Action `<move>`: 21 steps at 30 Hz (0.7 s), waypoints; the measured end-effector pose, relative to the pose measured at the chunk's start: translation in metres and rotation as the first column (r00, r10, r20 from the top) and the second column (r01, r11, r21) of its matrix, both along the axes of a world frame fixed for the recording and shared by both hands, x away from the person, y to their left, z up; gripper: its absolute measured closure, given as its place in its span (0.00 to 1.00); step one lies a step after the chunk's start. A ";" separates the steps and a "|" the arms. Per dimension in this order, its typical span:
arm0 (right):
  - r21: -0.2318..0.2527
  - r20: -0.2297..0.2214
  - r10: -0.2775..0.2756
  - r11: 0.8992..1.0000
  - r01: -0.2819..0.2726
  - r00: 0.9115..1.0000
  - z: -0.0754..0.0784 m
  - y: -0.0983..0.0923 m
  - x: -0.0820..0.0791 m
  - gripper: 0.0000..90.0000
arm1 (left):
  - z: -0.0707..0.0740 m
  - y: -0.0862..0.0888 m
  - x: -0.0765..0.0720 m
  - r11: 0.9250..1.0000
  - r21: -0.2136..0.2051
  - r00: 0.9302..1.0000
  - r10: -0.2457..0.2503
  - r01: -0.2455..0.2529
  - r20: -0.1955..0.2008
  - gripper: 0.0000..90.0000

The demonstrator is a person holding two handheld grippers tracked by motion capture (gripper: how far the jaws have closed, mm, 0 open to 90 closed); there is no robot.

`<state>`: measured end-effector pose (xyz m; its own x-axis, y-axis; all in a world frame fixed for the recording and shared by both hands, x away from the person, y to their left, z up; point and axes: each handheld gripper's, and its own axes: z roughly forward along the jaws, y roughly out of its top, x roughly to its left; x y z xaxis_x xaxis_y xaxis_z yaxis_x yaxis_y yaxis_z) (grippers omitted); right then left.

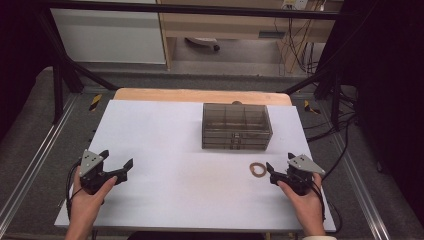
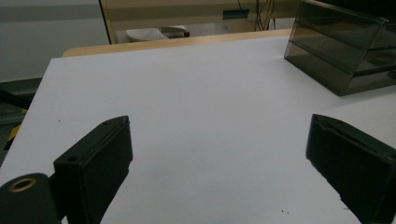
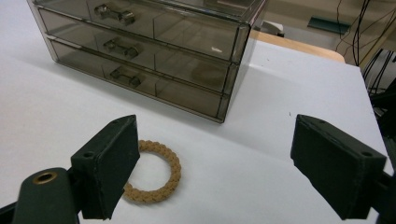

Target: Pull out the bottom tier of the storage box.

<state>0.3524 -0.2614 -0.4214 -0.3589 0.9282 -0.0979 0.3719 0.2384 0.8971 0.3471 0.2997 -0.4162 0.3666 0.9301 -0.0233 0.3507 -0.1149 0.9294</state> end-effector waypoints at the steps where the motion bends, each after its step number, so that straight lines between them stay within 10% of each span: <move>1: 0.000 0.000 0.000 1.000 0.000 1.000 0.000 0.000 0.000 0.18 | 0.000 0.000 0.000 1.000 0.000 1.000 0.000 0.000 0.000 0.07; 21: -0.156 -0.081 0.088 0.983 -0.100 0.993 0.002 0.045 0.022 0.19 | -0.003 -0.004 0.002 1.000 0.019 0.999 0.008 -0.007 -0.033 0.08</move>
<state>0.3744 -0.2161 -0.4196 -0.4553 0.8648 -0.2117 0.4046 0.4128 0.8160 0.3496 0.2960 -0.4197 0.3587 0.9333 -0.0181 0.3822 -0.1292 0.9150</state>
